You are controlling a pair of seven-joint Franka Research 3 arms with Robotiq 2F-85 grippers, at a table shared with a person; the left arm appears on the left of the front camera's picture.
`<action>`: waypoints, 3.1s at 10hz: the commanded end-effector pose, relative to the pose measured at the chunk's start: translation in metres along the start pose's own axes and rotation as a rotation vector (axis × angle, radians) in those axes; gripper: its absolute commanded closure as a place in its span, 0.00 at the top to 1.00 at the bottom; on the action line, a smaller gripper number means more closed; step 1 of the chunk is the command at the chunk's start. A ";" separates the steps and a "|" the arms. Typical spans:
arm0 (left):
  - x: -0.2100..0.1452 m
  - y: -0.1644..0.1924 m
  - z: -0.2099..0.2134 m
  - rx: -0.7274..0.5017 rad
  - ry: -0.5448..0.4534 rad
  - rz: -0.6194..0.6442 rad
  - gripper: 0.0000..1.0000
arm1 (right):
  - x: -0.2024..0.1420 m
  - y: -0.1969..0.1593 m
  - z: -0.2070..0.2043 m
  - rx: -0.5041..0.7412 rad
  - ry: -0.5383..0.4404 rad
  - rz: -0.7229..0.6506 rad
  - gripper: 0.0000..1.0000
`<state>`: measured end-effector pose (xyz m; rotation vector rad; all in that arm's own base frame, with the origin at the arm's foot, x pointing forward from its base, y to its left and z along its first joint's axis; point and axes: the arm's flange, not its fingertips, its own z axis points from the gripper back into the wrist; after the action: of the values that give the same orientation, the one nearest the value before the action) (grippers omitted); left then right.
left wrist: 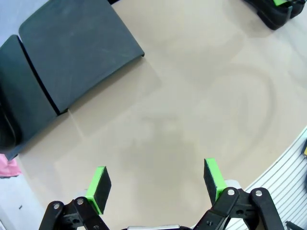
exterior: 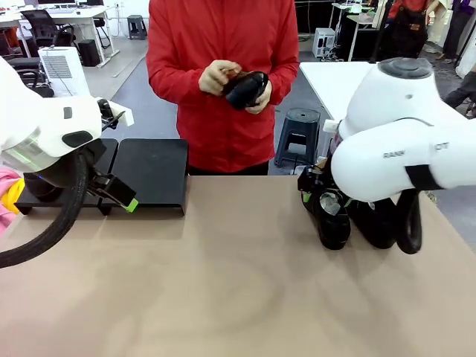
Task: Organize the shoes by placing them on the stand.
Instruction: Pick up one Shoe and place it in the middle of the table.
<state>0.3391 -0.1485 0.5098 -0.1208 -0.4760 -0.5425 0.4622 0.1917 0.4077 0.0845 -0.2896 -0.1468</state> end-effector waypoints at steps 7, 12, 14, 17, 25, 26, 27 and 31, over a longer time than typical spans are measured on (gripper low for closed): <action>-0.001 0.003 0.000 -0.017 -0.010 -0.007 1.00 | 0.030 0.031 -0.049 -0.079 0.002 0.124 1.00; -0.001 0.003 0.000 -0.017 -0.010 -0.007 1.00 | 0.028 0.032 -0.076 -0.096 0.074 0.139 1.00; -0.001 0.003 0.000 -0.017 -0.010 -0.007 1.00 | 0.026 0.031 -0.087 -0.111 0.088 0.163 0.90; -0.001 0.003 0.000 -0.017 -0.010 -0.007 1.00 | 0.025 0.029 -0.095 -0.118 0.102 0.180 0.31; -0.001 0.003 0.000 -0.017 -0.010 -0.007 1.00 | 0.030 0.018 -0.090 -0.123 0.109 0.151 0.00; -0.001 0.003 0.000 -0.017 -0.010 -0.007 1.00 | 0.029 0.017 -0.077 -0.138 0.106 0.122 0.00; -0.001 0.003 0.000 -0.017 -0.010 -0.007 1.00 | 0.026 0.017 -0.058 -0.160 0.066 0.077 0.00; -0.001 0.003 0.000 -0.017 -0.010 -0.007 1.00 | -0.030 0.041 0.044 -0.115 -0.075 0.001 0.00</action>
<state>0.3397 -0.1485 0.5104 -0.1208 -0.4768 -0.5430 0.4569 0.2221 0.4359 -0.0293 -0.3343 -0.1616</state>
